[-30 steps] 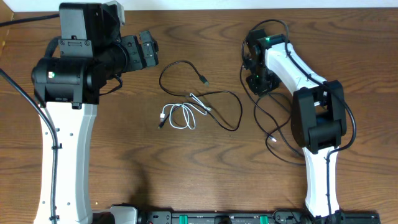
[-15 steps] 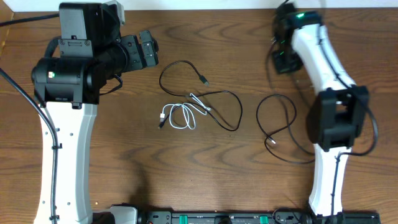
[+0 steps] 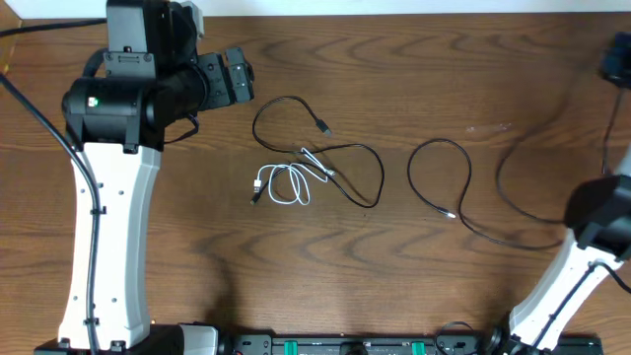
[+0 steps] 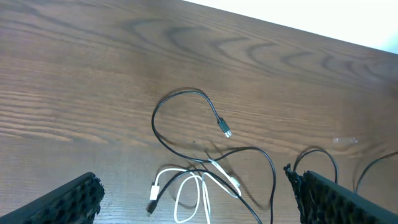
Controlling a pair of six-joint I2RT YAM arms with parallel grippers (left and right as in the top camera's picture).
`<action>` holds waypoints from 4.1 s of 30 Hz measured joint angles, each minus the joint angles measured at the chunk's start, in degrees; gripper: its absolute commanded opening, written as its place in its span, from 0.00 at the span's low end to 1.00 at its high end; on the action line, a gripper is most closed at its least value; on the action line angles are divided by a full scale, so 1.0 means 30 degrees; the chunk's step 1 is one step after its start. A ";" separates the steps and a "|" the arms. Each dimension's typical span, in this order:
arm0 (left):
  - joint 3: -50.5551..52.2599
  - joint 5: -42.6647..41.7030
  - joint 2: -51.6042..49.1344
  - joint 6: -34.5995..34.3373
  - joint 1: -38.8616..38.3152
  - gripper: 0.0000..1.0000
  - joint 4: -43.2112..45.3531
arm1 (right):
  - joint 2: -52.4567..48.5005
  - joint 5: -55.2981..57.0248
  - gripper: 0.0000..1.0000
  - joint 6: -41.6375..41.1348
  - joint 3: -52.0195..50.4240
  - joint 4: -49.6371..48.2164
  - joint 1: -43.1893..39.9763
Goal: Untangle cables
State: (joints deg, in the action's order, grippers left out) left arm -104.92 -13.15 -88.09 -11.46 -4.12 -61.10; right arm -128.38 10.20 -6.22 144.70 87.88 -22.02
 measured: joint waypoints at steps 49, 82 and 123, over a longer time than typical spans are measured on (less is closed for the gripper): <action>0.0000 -0.0007 -0.0051 -0.0007 0.0000 1.00 -0.0146 | 0.0022 -0.5515 0.46 -0.6776 -1.5679 -0.9573 1.1038; 0.0000 -0.0007 -0.0073 -0.0007 0.0000 1.00 -0.0138 | 0.5100 -0.3847 0.01 -0.5581 -0.7650 -0.6980 0.0918; 0.0000 -0.0226 -0.0073 -0.0022 0.0000 1.00 -0.0138 | 0.1246 -0.8160 0.61 0.2273 -0.8291 -0.0554 -0.0357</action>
State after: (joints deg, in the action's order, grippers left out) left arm -104.92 -13.82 -88.31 -11.53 -4.12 -61.52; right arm -124.64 -14.28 0.60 119.83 86.21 -23.09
